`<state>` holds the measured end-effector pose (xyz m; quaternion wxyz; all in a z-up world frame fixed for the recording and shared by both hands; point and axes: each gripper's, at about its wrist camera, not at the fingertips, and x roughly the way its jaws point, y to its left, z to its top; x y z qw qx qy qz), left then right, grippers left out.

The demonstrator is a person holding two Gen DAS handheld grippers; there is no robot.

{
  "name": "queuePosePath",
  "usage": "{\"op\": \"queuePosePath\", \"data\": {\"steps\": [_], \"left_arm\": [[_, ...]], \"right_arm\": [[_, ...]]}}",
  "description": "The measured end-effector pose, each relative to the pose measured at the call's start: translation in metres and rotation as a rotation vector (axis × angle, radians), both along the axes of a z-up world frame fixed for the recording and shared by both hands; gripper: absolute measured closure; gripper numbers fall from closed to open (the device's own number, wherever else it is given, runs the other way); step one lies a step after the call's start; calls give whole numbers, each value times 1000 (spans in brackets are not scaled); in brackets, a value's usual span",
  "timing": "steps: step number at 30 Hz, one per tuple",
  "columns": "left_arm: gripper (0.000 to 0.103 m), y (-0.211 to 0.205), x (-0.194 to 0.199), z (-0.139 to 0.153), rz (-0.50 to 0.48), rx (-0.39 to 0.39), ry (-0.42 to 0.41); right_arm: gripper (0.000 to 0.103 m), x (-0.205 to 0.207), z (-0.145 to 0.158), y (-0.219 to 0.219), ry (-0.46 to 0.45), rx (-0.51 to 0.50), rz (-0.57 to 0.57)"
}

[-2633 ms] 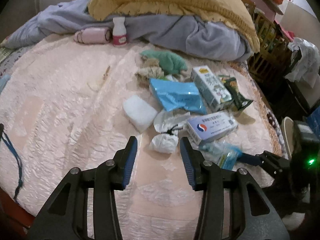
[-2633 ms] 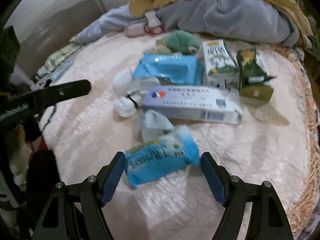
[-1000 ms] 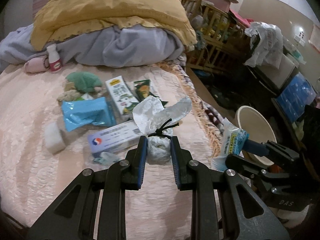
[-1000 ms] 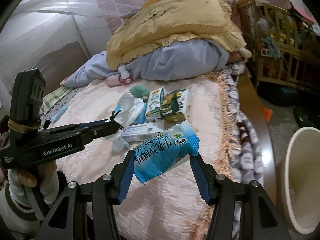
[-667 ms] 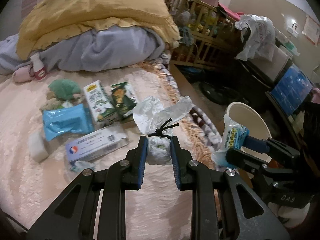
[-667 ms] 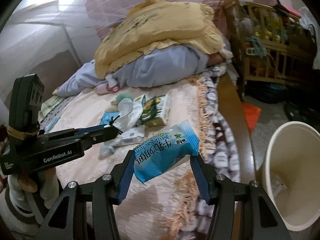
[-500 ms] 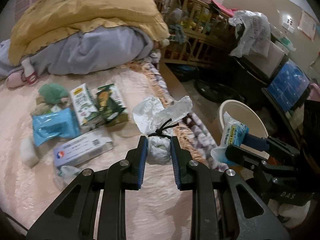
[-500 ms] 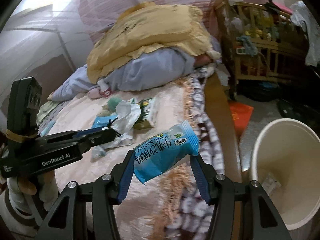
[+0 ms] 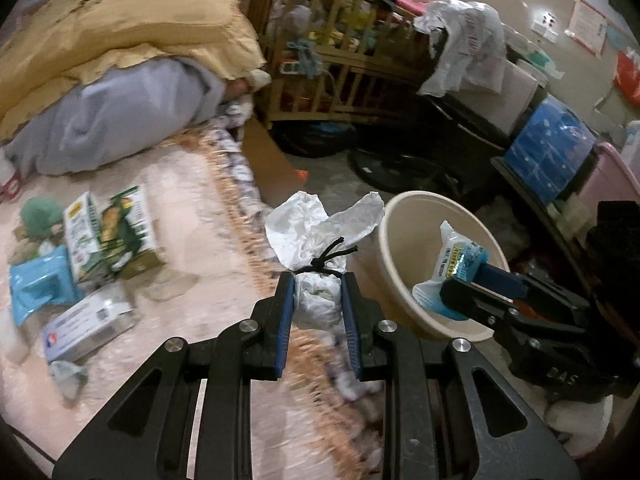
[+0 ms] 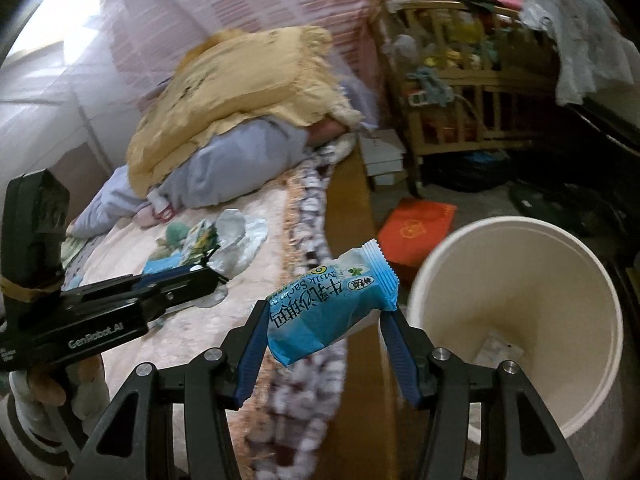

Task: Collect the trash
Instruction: 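Carry both items over the white bucket and open both tools to release them, then move both open tools back over the remaining trash on the bed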

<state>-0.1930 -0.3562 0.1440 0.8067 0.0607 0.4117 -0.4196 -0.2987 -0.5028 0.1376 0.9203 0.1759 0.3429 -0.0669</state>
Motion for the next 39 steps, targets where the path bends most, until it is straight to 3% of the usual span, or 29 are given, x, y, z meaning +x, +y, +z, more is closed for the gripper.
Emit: {"op": "queuePosePath", "data": {"steps": [15,28,30,31,34,39], "left_arm": [[82,-73,-19,-14,-114,16,42],[81,-120,-18,-35,-175,-19,151],[77,-125,-17,-36,-176,-40,168],[74,-127,-18,-36,-187,-57,179],[53,-128,-19,-35,-204,-91,194],[51,-119,-16,-33,-179,-76,175]], "right_arm": [[49,-34,-16,-67,23,44,-169],[47,-47,-33,-105,46,66,-291],[44,-48,-34,-110,55,54,-318],[38,-49,-35,-112,60,51,-331],[31,-54,-37,-119,46,77,-353],[30,-51,-40,-118,62,90,-345]]}}
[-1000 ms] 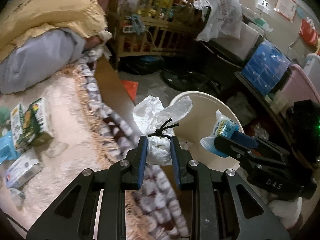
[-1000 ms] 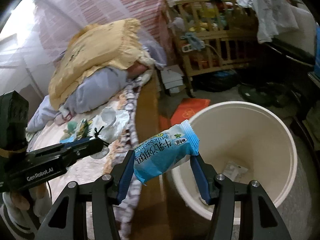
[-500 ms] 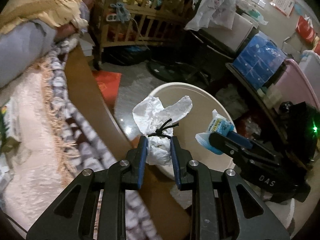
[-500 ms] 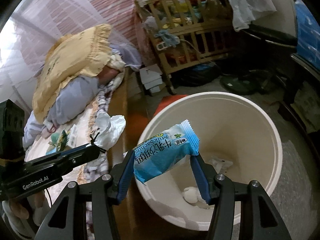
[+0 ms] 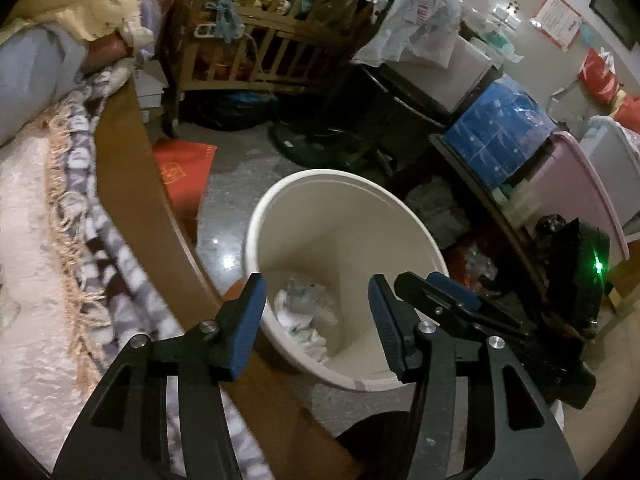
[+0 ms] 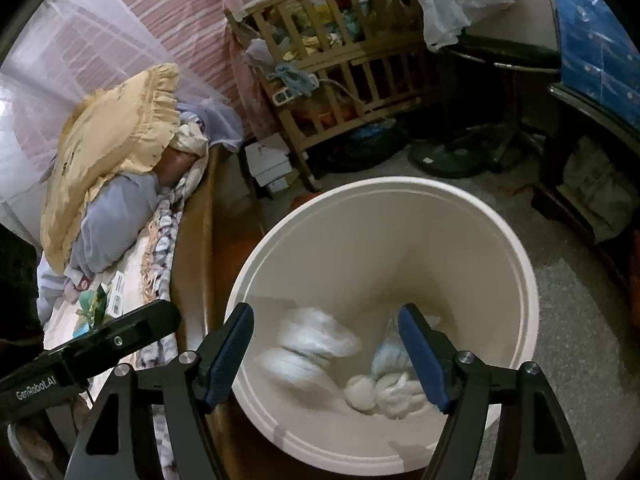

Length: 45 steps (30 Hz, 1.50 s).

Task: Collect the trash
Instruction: 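Move both open tools back over the remaining trash on the bed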

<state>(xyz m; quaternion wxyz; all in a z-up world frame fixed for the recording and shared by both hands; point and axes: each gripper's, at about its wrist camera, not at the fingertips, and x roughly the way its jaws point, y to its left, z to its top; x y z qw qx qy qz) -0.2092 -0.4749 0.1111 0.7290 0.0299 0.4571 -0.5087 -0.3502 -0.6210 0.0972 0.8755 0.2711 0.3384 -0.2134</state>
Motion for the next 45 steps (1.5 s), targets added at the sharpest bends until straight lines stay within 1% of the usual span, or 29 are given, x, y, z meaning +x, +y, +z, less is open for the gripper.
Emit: {"op": "queuePosePath", "data": {"steps": [3,7,13,15,21,29,32,34,36,38,41,45], "left_arm": [[51,13,4,1,37,20,-15],[51,37,8,2,97,62,-59],[51,84,14,4,185,121,-141],[51,101,16,4,212,134,-155],[51,150,26,4,290,178,-173],[51,235,46,1,413,251,-181],[51,266,57,-4,467,278,-171],[51,285,66,-11,512,293,-150],[51,308,79,-24,584,307,-99],[51,320,88,-36,628,312,-59],[51,326,99,-52,656,304,-13],[51,317,108,-67,638,305,6]], "right_arm": [[30,4,0,7,-2,2,20],[30,14,3,23,1,-9,67],[30,34,8,55,-10,-6,145],[30,42,10,70,-4,-14,179],[30,73,10,124,7,-20,317],[30,109,0,183,17,13,475],[30,123,-4,205,28,2,529],[30,132,-6,219,40,-5,564],[30,136,-7,228,41,-5,584],[30,141,-7,237,41,-8,605],[30,149,-8,249,51,-24,632],[30,166,-9,254,49,-40,636]]}}
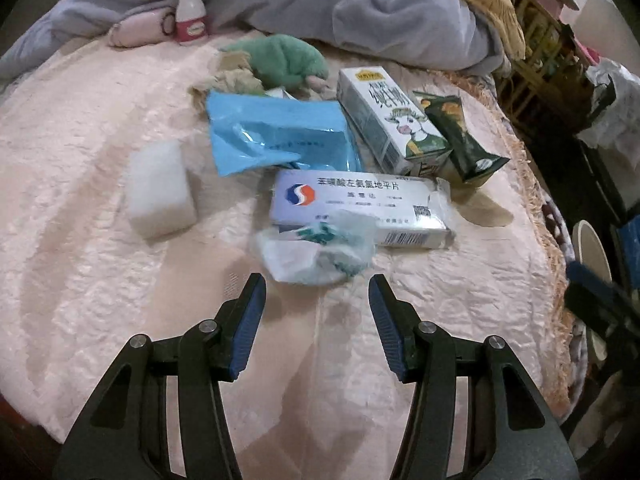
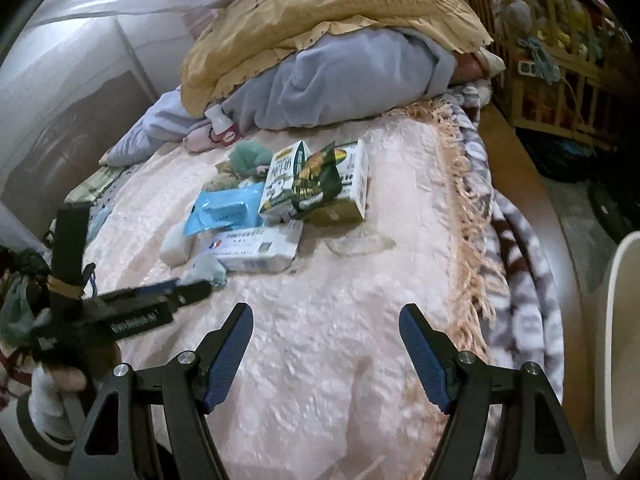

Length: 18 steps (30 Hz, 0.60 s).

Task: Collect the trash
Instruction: 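Move both open tools back over the remaining trash on the bed, then grasp the clear bag with green contents with the left tool while the right grasps the green snack packet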

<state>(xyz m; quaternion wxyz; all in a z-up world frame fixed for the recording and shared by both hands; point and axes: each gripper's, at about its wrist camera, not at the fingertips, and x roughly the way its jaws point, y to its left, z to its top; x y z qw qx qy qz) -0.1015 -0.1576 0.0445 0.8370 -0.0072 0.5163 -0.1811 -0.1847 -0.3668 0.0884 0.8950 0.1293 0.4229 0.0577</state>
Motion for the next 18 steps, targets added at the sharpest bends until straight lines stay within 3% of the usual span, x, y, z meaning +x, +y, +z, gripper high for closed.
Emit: {"op": "queuePosePath", "data": {"steps": [4,6,8,11,12,16,18], "left_arm": [[55,9,9,-6,20,-61,26],[78,17,12,-4,18,-95,21],[87,20,11,-2,7,-103,14],[91,29,10,-1,-9,-123,19],[91,31,11,-1,-11,-128,21],[94,44,8,7,-16,-170,13],[94,47,6,13,-19,-185,7]], "right_arm": [[30,24,7,3,-31,-25,-2],[30,44,10,4,-43,-34,-4],[30,61,11,5,-49,-39,-8],[30,96,7,10,-36,-56,4],[32,104,5,12,-32,-64,7],[61,135,-8,21,-8,-129,35],[69,143,-19,22,24,-141,52]]}}
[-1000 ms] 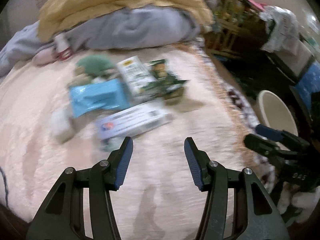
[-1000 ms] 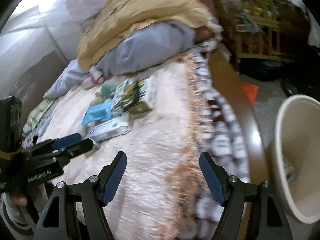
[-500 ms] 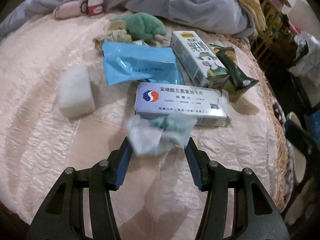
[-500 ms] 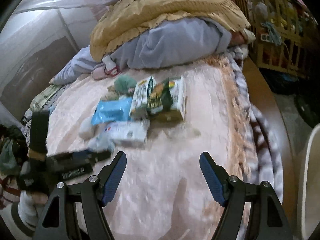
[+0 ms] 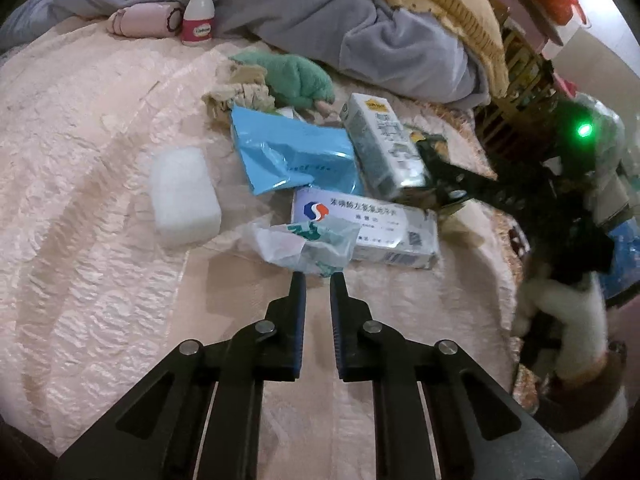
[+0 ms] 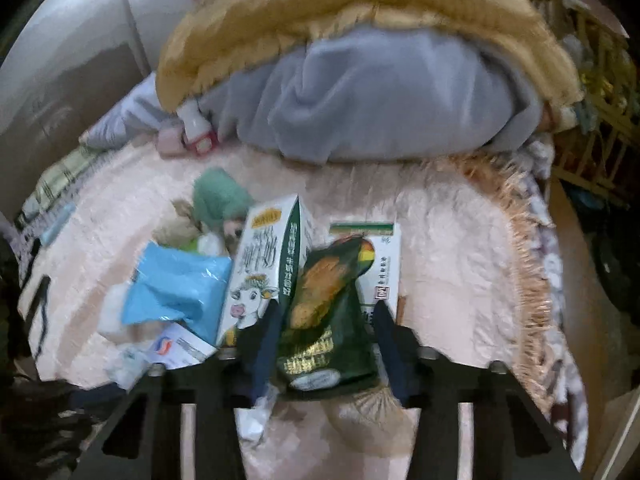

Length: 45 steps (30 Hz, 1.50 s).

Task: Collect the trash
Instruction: 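Grasp the clear bag with green contents with the left tool while the right grasps the green snack packet, then carry both held items over the white bucket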

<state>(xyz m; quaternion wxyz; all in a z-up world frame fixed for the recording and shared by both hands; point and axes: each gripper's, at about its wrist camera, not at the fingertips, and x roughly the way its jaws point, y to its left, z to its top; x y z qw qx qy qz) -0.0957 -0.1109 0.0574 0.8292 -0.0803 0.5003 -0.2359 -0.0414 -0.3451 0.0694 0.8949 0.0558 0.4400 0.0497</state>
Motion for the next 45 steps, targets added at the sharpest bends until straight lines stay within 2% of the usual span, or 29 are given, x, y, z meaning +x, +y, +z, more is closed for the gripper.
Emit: {"op": "queuePosePath", "data": {"steps": [3,7,8,9,11,12,16,17,18,19,21,25,30,36,45], "left_arm": [[94,0,-1,8,6,1,-16],[92,2,-1,12,40,14,-54],[84,1,0,11,43,29,-59],[66,1,1,11,46,40,-65],[41,2,2,8,65,44,-89],[40,2,3,6,75,40,-94],[41,-9,8,-12,35,86,-33],[51,-11,7,-17,28,106,-24],[71,-12,6,-20,15,108,-15],[78,-13,5,-22,8,100,-9],[81,-8,2,-21,17,64,0],[82,-5,-9,-4,14,28,-31],[82,-25,-27,25,-45,26,-93],[82,-68,-46,45,-125,28,-144],[82,-133,-69,60,-239,35,-186]], "right_arm": [[77,-7,0,-4,-7,3,1],[78,-33,12,-18,-30,70,-21],[78,-41,15,-19,-36,77,-19],[78,-50,18,-19,-44,84,-15],[78,-67,22,-19,-53,95,-3],[78,-76,24,-19,-55,104,1],[78,-104,24,-16,-56,152,10],[78,-109,24,-15,-55,163,10],[78,-114,23,-14,-53,169,12],[78,-118,22,-12,-49,170,16],[78,-125,22,-9,-49,164,22],[78,-137,28,-9,-62,164,26],[78,-148,39,-11,-89,153,22],[78,-166,51,-24,-120,137,-4],[78,-197,62,-72,-150,146,-112]]}}
